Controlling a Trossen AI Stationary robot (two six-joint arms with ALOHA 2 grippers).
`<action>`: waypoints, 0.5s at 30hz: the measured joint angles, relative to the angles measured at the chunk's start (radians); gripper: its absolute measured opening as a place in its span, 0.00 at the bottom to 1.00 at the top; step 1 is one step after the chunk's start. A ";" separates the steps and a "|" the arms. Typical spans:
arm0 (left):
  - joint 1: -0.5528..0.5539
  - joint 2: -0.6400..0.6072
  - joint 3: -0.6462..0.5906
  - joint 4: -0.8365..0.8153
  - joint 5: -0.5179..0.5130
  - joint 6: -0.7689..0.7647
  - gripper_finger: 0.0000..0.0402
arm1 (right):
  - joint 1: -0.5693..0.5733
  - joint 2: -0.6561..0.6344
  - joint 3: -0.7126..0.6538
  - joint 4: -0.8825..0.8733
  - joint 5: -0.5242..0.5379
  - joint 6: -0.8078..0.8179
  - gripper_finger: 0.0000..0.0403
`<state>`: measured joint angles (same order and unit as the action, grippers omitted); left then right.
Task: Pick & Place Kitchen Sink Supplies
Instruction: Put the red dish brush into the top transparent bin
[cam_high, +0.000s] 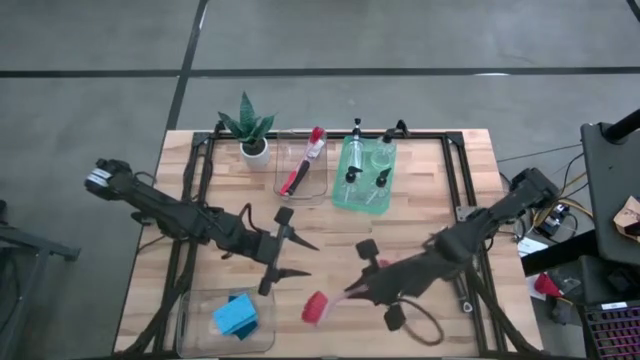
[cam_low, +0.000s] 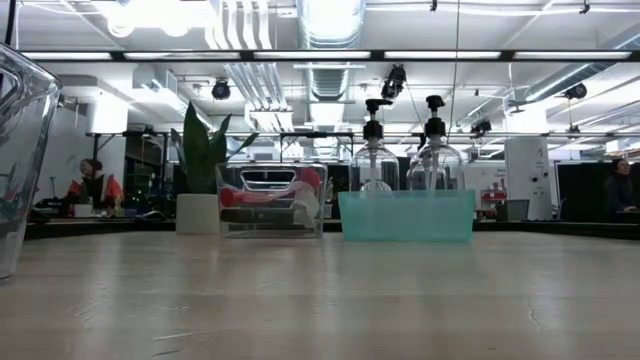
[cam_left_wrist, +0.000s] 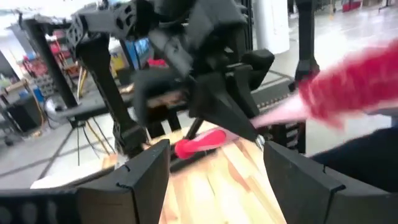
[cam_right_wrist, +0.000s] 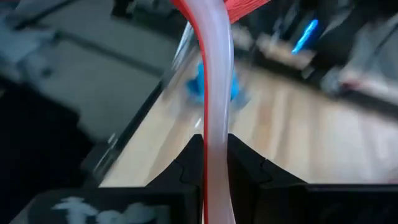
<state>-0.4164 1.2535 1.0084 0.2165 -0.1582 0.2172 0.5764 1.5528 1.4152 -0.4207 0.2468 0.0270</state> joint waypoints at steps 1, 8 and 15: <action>0.000 0.010 0.000 0.026 0.000 0.009 0.63 | 0.002 -0.019 -0.016 0.040 0.025 -0.020 0.08; -0.014 0.054 0.000 0.142 0.002 0.071 0.63 | -0.012 -0.118 -0.149 0.355 0.080 -0.105 0.08; -0.022 0.120 0.000 0.316 0.002 0.100 0.63 | -0.067 -0.131 -0.261 0.559 0.086 -0.125 0.08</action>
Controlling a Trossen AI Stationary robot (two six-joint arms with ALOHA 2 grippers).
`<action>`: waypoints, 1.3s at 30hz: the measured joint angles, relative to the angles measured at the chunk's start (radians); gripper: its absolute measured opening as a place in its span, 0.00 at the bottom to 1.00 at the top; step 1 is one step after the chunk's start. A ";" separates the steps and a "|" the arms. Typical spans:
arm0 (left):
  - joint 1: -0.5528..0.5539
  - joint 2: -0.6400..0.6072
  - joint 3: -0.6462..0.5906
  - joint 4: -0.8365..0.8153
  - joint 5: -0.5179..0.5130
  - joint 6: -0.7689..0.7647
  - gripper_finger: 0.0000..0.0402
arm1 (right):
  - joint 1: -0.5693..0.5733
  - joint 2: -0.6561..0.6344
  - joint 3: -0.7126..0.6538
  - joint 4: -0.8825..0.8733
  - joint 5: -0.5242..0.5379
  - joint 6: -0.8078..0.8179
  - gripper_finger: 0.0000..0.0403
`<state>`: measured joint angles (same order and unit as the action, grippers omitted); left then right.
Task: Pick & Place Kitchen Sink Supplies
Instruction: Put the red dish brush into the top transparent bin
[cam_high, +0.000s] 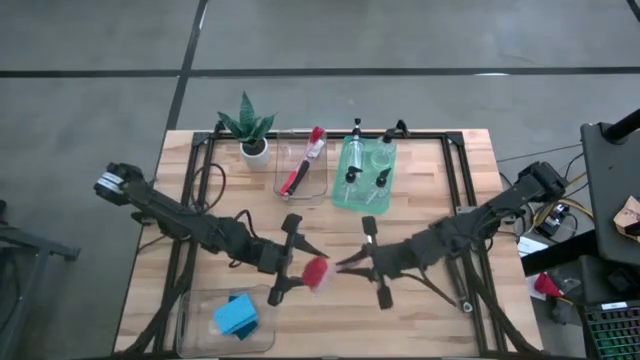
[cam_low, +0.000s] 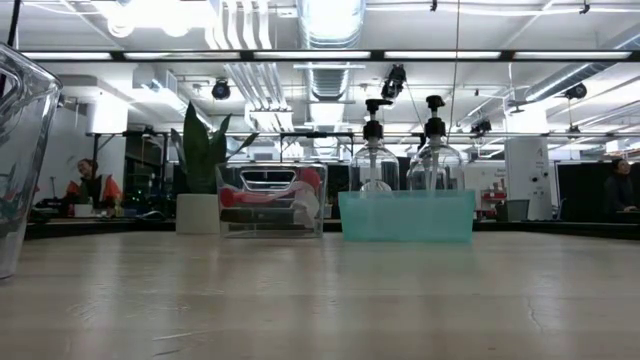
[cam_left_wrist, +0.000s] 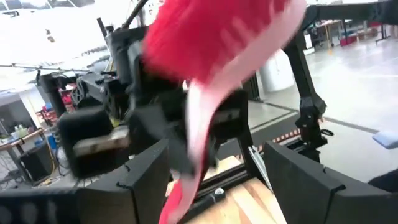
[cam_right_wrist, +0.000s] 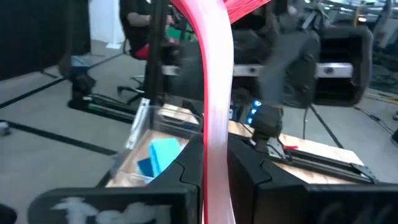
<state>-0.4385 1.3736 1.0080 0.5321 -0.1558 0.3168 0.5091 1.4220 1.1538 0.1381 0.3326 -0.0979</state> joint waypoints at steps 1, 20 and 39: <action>0.000 0.011 0.000 0.016 0.000 0.000 0.63 | -0.011 0.003 -0.014 0.017 -0.004 0.001 0.08; 0.018 0.057 0.000 0.122 -0.098 -0.058 0.59 | -0.118 0.019 -0.167 0.320 -0.132 0.060 0.08; 0.040 0.056 0.001 0.057 -0.096 -0.111 0.09 | -0.130 0.085 -0.143 0.352 -0.124 0.049 0.14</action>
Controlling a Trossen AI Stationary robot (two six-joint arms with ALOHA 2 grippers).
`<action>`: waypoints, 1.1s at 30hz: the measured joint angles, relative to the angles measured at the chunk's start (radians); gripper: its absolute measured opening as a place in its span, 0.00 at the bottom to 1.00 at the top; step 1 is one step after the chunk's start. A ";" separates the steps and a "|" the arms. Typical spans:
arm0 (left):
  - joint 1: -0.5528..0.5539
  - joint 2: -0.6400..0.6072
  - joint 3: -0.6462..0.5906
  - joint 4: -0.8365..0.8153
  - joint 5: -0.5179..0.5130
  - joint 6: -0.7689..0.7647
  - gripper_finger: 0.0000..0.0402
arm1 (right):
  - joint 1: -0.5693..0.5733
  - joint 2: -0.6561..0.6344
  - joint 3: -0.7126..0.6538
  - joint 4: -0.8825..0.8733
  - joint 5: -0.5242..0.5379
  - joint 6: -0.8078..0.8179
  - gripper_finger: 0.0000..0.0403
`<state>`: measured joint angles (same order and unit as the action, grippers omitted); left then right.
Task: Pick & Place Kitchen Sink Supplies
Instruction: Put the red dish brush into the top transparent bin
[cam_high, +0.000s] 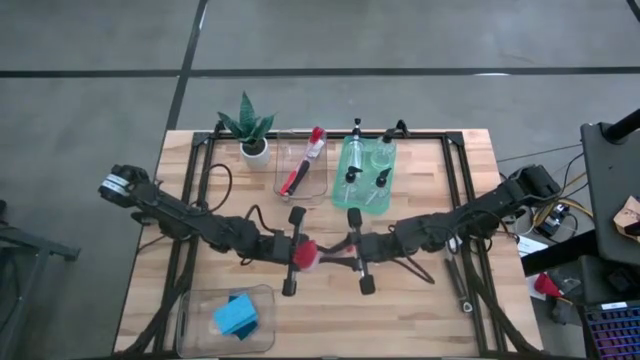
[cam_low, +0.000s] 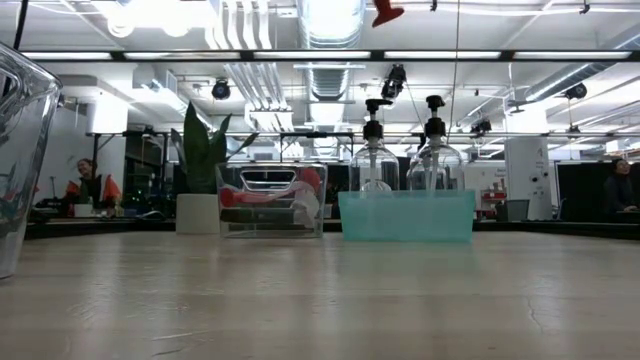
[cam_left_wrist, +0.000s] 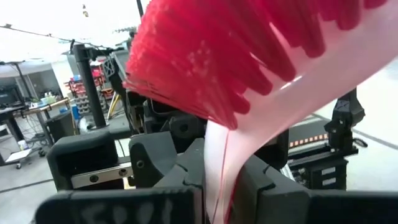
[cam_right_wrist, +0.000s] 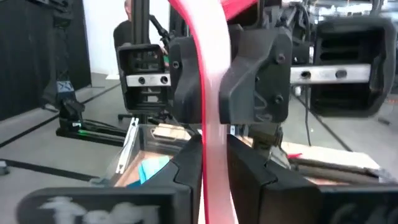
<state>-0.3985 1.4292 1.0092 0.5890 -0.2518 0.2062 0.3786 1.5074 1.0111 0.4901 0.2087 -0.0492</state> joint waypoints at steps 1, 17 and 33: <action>0.000 -0.003 0.000 -0.011 0.000 0.002 0.09 | 0.000 0.000 0.000 -0.009 0.001 0.010 0.16; 0.024 -0.091 -0.002 -0.300 -0.168 -0.089 0.09 | -0.003 -0.005 0.004 -0.307 0.033 0.215 0.37; 0.204 -0.168 0.140 -0.701 -0.253 -0.290 0.09 | 0.019 -0.002 -0.013 -0.485 0.007 0.395 0.39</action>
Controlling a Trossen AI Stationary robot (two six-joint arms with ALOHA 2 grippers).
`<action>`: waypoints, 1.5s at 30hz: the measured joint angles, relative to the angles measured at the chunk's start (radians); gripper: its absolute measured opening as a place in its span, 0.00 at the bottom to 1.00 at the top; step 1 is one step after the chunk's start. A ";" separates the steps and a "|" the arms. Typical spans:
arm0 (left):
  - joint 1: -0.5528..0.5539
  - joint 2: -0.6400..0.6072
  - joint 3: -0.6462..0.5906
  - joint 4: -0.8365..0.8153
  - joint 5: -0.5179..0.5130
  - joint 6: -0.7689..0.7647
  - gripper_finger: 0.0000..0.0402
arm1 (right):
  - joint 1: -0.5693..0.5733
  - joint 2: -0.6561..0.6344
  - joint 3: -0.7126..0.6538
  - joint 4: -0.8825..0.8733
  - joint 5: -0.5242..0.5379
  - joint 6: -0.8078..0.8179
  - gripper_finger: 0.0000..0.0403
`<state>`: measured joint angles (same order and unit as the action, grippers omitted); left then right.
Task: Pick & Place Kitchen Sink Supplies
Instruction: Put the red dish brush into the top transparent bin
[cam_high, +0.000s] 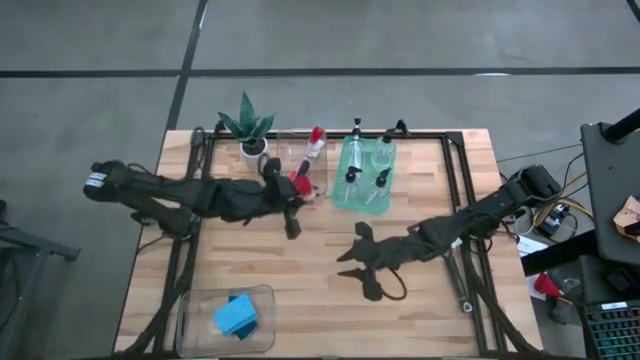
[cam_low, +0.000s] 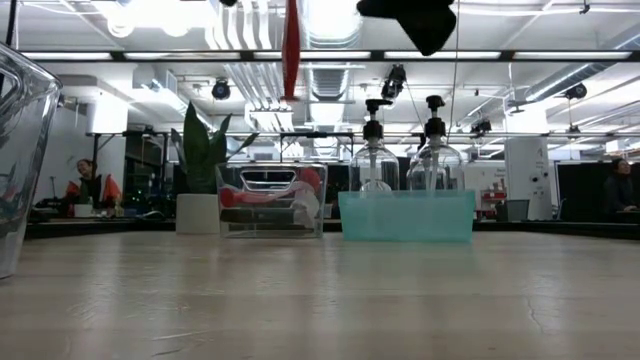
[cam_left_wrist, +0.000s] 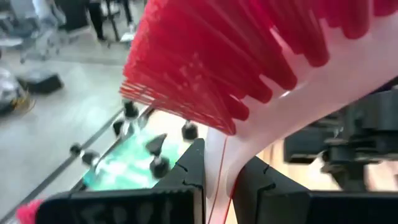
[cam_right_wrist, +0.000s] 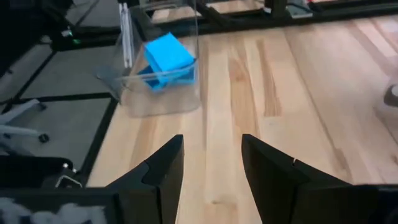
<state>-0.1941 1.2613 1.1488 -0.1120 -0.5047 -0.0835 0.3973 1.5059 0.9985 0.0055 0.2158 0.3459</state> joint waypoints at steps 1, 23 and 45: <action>0.023 0.004 0.012 -0.029 0.003 -0.015 0.09 | 0.007 0.001 0.000 -0.003 0.001 0.003 0.40; 0.676 0.117 0.122 -0.340 0.551 -0.289 0.09 | 0.091 0.016 -0.009 -0.001 0.022 0.045 0.33; 0.714 0.369 0.122 -0.352 0.762 -0.305 0.29 | 0.096 0.016 -0.046 0.000 0.019 0.087 0.34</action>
<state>0.5198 1.6299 1.2713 -0.4642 0.2570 -0.3883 0.4934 1.5219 0.9521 0.0050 0.2352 0.4331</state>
